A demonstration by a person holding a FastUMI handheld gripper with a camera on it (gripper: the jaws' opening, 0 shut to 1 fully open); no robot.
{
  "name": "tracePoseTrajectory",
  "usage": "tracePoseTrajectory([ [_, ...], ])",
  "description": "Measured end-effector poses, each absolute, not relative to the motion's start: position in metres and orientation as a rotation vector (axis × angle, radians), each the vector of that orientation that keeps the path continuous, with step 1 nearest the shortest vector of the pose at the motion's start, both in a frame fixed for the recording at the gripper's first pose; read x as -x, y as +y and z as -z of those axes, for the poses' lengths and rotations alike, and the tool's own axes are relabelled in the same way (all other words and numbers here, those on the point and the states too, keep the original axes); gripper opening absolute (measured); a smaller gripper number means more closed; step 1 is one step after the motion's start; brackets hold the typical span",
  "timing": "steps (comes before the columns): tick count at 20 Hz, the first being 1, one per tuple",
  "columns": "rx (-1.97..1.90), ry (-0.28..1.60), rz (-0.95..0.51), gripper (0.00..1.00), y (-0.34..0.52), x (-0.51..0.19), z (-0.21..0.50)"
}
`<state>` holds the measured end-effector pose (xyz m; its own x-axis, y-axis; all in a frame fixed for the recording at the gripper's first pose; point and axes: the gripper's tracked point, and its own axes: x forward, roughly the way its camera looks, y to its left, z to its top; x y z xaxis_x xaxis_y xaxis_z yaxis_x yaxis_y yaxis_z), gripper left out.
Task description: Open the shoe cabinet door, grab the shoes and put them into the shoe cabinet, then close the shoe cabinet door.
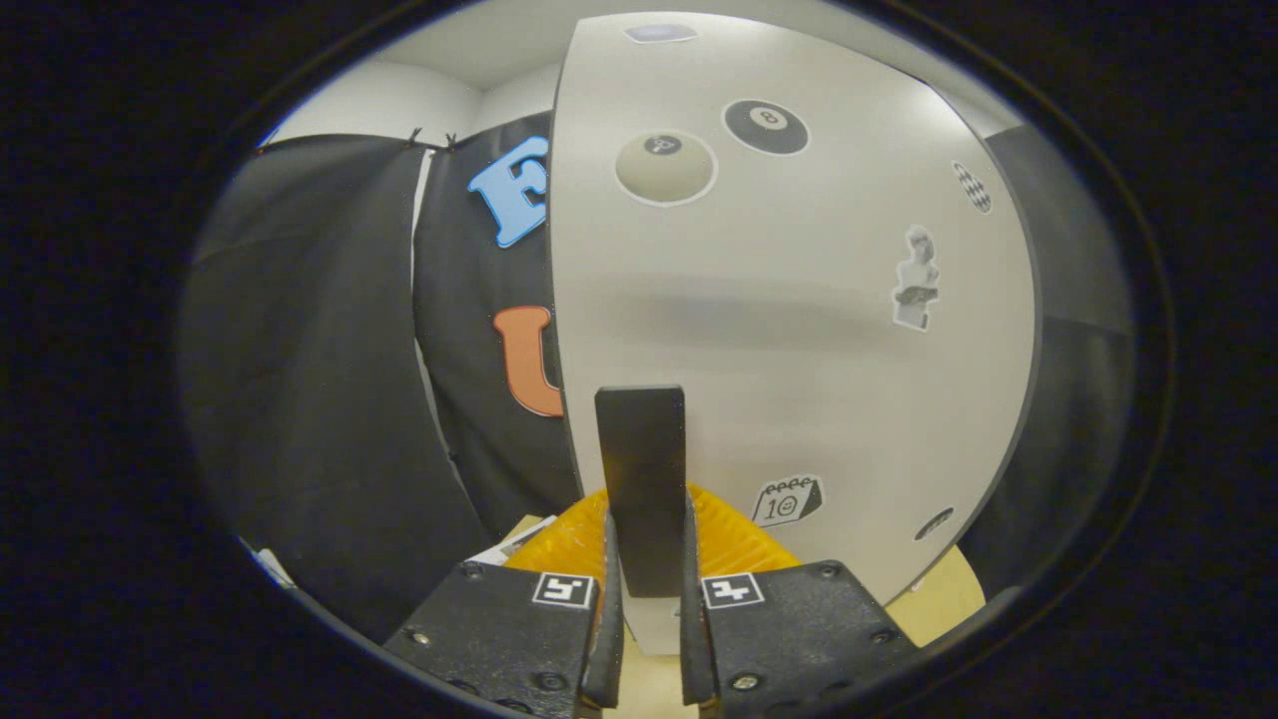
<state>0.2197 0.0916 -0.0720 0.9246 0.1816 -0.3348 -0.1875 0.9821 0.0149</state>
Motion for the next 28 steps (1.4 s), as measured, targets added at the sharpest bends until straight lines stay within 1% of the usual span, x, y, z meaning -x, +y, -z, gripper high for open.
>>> tracePoseTrajectory([
  [6,0.043,0.352,-0.317,0.26,0.078,-0.161,0.057],
  [13,0.053,0.348,-0.393,0.26,0.043,-0.116,0.05],
  [20,0.025,0.302,-0.419,0.26,-0.001,-0.076,0.045],
  [24,0.073,0.3,-0.395,0.26,-0.028,-0.054,0.04],
  [28,0.052,0.311,-0.375,0.25,-0.053,-0.047,0.036],
])
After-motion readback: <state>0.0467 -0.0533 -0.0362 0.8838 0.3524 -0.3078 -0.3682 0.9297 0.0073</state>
